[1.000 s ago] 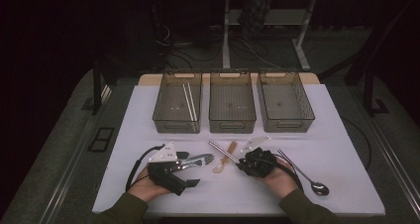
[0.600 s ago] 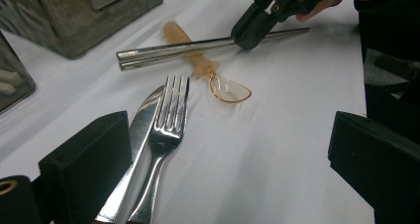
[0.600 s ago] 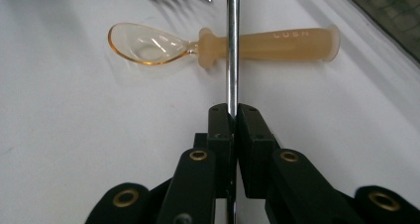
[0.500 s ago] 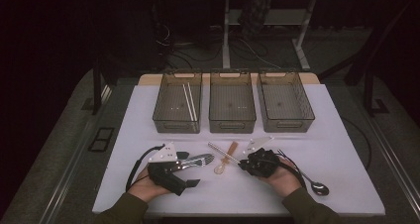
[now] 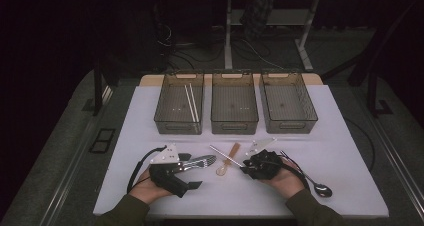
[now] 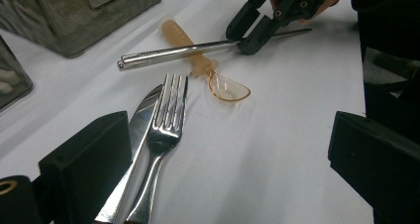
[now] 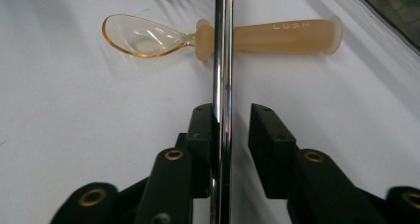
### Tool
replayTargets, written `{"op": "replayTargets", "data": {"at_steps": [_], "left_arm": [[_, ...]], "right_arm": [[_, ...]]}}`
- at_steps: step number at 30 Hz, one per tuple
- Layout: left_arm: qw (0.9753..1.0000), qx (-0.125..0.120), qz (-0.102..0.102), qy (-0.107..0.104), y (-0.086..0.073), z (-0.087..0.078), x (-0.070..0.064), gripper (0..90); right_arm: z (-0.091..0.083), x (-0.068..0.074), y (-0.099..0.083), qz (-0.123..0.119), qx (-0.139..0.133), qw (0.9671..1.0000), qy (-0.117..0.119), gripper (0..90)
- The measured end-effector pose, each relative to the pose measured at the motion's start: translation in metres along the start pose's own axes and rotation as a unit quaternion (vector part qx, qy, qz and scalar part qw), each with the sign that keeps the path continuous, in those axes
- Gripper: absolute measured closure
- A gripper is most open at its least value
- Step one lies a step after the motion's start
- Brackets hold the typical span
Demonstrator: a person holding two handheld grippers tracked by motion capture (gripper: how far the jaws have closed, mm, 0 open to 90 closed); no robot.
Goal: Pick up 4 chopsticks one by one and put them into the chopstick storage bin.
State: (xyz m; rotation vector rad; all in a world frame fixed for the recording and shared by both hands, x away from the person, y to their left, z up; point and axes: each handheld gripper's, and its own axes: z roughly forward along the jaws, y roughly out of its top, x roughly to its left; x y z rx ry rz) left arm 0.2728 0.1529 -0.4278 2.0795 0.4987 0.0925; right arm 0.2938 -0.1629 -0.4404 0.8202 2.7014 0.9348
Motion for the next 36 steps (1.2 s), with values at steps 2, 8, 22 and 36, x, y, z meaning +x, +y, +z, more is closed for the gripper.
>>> {"op": "replayTargets", "data": {"at_steps": [2, 8, 22, 36], "left_arm": [[1.0000, 0.000, 0.000, 0.000, 0.000, 0.000, 0.000, 1.9], [1.0000, 0.000, 0.000, 0.000, 0.000, 0.000, 0.000, 1.9], [1.0000, -0.001, -0.001, 0.000, 0.000, 0.000, 0.001, 1.9], [1.0000, 0.000, 0.000, 0.000, 0.000, 0.000, 0.000, 1.9]], "right_arm": [[0.000, 0.000, 0.000, -0.002, 0.000, 1.0000, 0.000, 66.8], [0.000, 0.000, -0.001, 0.001, -0.002, 1.0000, 0.006, 61.1], [-0.038, -0.006, -0.021, 0.027, -0.045, 0.9980, 0.036, 62.1], [-0.035, -0.013, -0.033, 0.033, -0.025, 0.9979, 0.049, 79.3]]}}
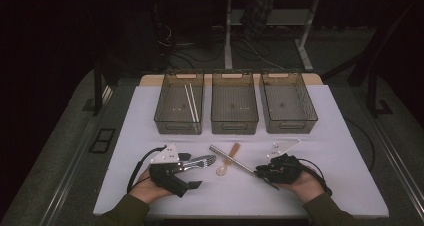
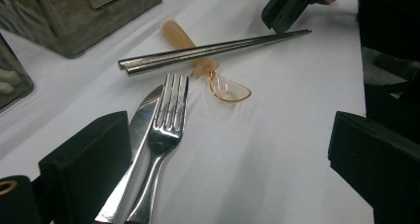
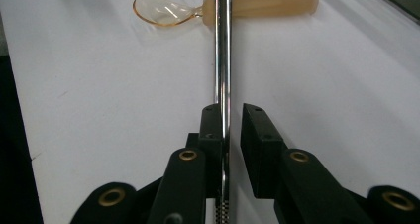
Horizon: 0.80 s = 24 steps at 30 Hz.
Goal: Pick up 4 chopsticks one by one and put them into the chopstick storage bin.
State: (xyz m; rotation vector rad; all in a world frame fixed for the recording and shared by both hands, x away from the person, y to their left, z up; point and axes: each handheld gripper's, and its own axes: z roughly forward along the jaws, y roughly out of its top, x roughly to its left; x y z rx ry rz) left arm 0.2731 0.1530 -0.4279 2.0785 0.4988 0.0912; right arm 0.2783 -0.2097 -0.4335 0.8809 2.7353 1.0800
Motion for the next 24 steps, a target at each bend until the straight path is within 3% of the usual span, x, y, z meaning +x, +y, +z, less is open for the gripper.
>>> {"op": "replayTargets", "data": {"at_steps": [24], "left_arm": [[1.0000, 0.000, 0.000, 0.000, 0.0001, 0.0003, -0.0003, 1.9]], "right_arm": [[0.0076, -0.0023, 0.0018, -0.013, 0.015, 0.9997, -0.017, 81.3]]}}
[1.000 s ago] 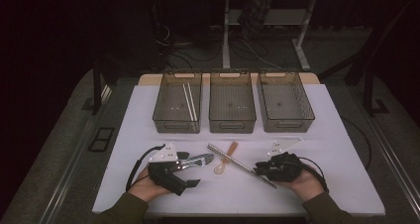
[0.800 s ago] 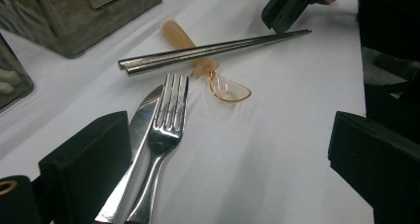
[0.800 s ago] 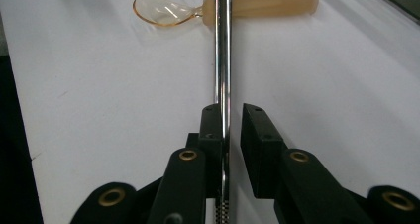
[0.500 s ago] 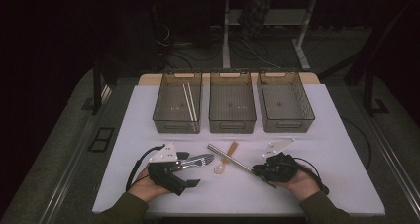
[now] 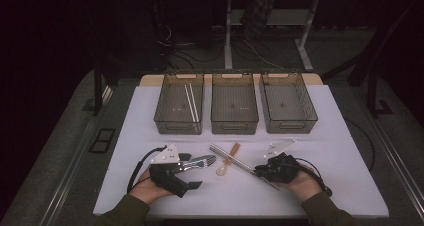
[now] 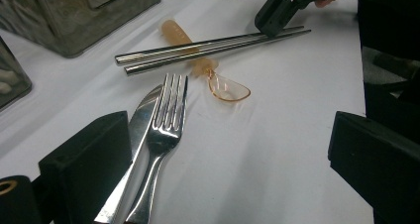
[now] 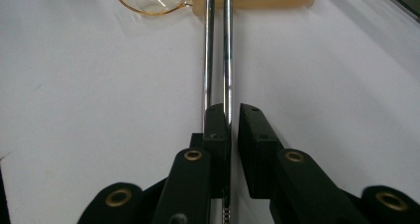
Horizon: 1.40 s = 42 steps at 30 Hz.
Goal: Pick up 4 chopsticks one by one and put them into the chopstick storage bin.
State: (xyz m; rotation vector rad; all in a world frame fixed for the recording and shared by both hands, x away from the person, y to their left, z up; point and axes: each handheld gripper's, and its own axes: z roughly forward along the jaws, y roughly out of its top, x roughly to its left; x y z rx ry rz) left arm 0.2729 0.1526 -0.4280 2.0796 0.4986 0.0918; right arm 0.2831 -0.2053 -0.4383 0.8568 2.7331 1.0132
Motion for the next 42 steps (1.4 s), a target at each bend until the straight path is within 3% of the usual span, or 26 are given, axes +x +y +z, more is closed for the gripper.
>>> {"op": "replayTargets", "data": {"at_steps": [13, 26, 37, 40, 42], "left_arm": [[1.0000, 0.002, 0.001, -0.001, 0.0000, 0.0007, -0.0003, 1.9], [1.0000, 0.004, 0.001, -0.001, 0.0002, 0.0015, -0.0010, 1.9], [1.0000, 0.003, 0.002, -0.001, 0.0002, 0.0013, -0.0012, 2.0], [1.0000, 0.003, 0.001, -0.001, 0.0002, 0.0013, -0.0009, 2.0], [1.0000, 0.003, 0.001, -0.001, 0.0002, 0.0015, -0.0008, 2.0]], "right_arm": [[0.0054, 0.0031, 0.0024, -0.029, 0.017, 0.9993, -0.018, 81.9], [0.0068, 0.0050, 0.0074, -0.029, 0.036, 0.9986, -0.026, 84.7], [0.0064, 0.0036, 0.0065, -0.029, 0.032, 0.9988, -0.022, 85.3], [0.0060, 0.0015, 0.0050, -0.013, 0.027, 0.9994, -0.016, 85.3], [0.0059, 0.0018, 0.0049, -0.020, 0.026, 0.9993, -0.016, 85.2]]}}
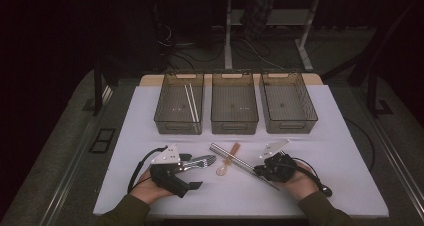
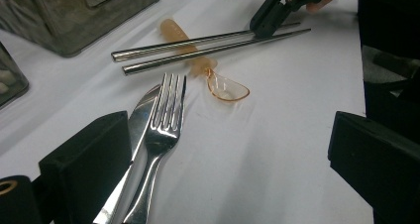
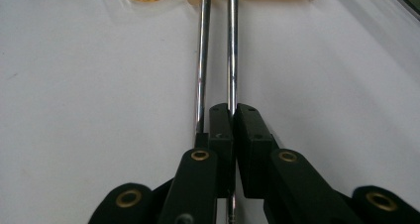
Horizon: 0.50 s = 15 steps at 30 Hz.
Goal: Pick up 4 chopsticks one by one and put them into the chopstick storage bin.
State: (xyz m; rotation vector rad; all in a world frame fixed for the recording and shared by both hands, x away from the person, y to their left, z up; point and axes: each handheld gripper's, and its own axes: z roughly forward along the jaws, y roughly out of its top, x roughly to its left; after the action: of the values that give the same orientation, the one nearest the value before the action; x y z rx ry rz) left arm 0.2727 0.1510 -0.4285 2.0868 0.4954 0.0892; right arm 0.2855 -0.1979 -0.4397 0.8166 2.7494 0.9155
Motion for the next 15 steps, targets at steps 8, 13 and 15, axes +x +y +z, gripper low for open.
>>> {"op": "replayTargets", "data": {"at_steps": [8, 13, 15], "left_arm": [[1.0000, -0.002, 0.000, -0.001, 0.0000, -0.0005, 0.0001, 2.0], [1.0000, -0.001, 0.000, -0.001, 0.0000, -0.0006, 0.0003, 2.0], [1.0000, -0.002, 0.000, -0.001, 0.0000, -0.0006, 0.0004, 2.0]], "right_arm": [[-0.0007, -0.0017, -0.0003, 0.000, -0.003, 1.0000, 0.005, 85.5], [-0.0038, -0.0043, -0.0003, 0.009, -0.014, 0.9998, 0.013, 85.5], [-0.0060, -0.0054, -0.0003, 0.011, -0.019, 0.9996, 0.016, 85.5]]}}
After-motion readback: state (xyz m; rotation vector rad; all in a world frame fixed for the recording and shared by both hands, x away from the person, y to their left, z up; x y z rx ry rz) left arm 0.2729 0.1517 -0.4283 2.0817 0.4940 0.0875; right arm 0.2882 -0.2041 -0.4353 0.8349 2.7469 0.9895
